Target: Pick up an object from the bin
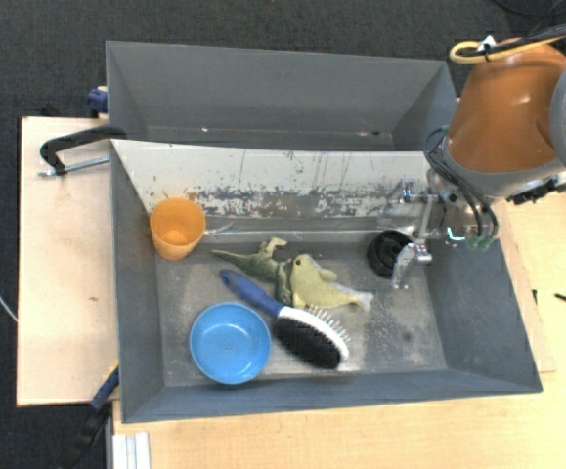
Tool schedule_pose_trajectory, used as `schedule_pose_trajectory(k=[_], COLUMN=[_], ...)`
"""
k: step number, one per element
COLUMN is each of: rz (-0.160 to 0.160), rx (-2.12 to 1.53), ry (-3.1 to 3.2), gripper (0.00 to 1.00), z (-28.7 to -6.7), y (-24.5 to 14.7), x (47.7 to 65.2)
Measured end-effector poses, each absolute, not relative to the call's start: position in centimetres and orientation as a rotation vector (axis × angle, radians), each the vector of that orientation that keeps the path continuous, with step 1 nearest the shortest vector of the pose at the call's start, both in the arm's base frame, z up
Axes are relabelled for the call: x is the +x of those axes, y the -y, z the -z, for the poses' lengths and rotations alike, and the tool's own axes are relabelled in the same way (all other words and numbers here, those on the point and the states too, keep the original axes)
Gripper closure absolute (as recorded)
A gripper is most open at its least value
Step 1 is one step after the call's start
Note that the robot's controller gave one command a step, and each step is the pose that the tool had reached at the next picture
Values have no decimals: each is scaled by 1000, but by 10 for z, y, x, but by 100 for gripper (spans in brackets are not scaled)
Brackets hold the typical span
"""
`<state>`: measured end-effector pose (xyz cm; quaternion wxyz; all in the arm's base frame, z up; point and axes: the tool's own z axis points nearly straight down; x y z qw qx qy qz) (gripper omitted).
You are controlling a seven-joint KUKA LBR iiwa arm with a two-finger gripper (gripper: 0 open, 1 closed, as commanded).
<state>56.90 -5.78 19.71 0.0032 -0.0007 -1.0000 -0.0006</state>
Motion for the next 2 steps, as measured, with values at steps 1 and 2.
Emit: schedule_pose_trajectory(k=[1, 2], rz=[4, 2], rx=[-280, -282], ry=[3123, 3134], gripper=[0, 0], z=[-97, -75], y=[25, -71], x=[589, 575])
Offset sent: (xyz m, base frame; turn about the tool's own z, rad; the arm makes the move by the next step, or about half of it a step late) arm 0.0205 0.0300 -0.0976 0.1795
